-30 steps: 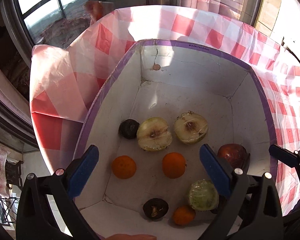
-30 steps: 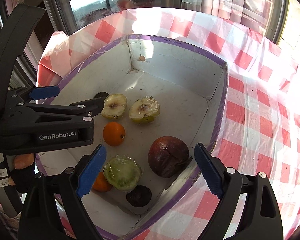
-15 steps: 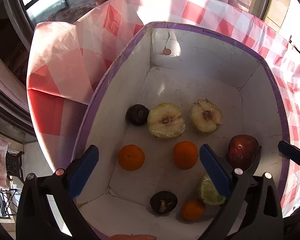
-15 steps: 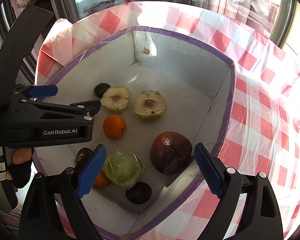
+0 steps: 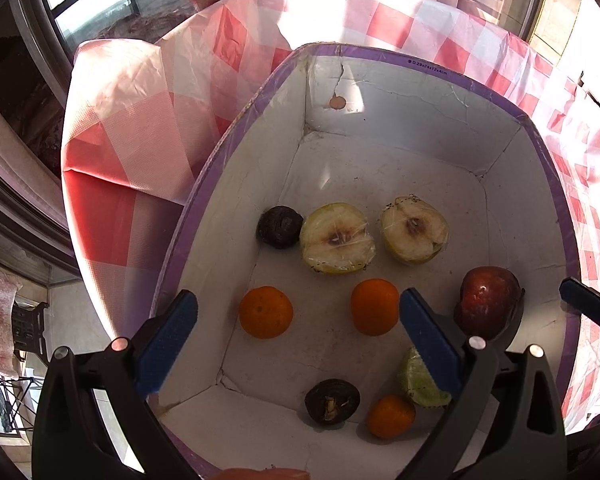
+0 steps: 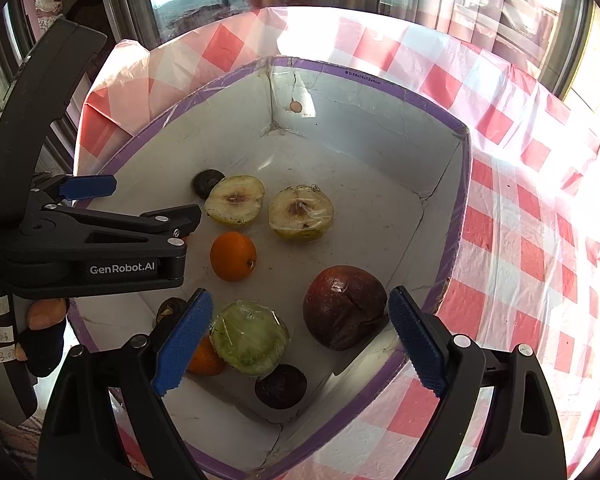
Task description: Organize fruits
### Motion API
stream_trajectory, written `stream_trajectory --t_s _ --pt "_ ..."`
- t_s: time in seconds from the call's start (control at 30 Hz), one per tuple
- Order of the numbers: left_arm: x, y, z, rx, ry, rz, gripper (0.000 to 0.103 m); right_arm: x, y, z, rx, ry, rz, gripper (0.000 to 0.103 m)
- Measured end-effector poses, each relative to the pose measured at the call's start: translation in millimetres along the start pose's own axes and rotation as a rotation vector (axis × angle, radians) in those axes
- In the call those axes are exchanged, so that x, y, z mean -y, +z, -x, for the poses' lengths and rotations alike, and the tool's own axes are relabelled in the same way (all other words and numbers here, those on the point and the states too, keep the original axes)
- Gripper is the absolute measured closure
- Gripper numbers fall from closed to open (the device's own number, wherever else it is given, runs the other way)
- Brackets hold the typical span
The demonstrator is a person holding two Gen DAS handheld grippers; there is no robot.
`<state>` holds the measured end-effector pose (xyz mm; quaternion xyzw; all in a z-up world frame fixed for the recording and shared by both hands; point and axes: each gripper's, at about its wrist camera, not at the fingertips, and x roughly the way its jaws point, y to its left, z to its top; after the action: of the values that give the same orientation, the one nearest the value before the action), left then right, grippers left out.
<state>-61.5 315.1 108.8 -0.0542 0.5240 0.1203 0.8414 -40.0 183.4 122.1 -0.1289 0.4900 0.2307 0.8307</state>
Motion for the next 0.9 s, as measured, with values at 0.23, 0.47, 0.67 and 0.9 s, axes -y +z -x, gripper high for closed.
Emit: stream_trajectory --t_s 0.23,0.47,0.67,0.9 --pt "0.0 -1.4 0.9 0.0 -0.001 0.002 0.002 -4.7 -0.6 0.3 -0.003 0.004 0.012 0.016" --pt "-0.6 -3.8 2.0 0.001 0.0 -0.002 0.002 -8.6 -1.6 -1.2 -0.007 0.008 0.014 0.016" --pt "-2.7 -7.3 4.3 0.0 -0.006 -0.003 0.002 -9.1 -1.9 0.3 -0.003 0.011 0.005 0.016" --pt "-6.4 -12.8 8.7 0.017 0.032 0.006 0.002 -8.8 -7.9 2.0 -0.007 0.018 -0.01 0.016"
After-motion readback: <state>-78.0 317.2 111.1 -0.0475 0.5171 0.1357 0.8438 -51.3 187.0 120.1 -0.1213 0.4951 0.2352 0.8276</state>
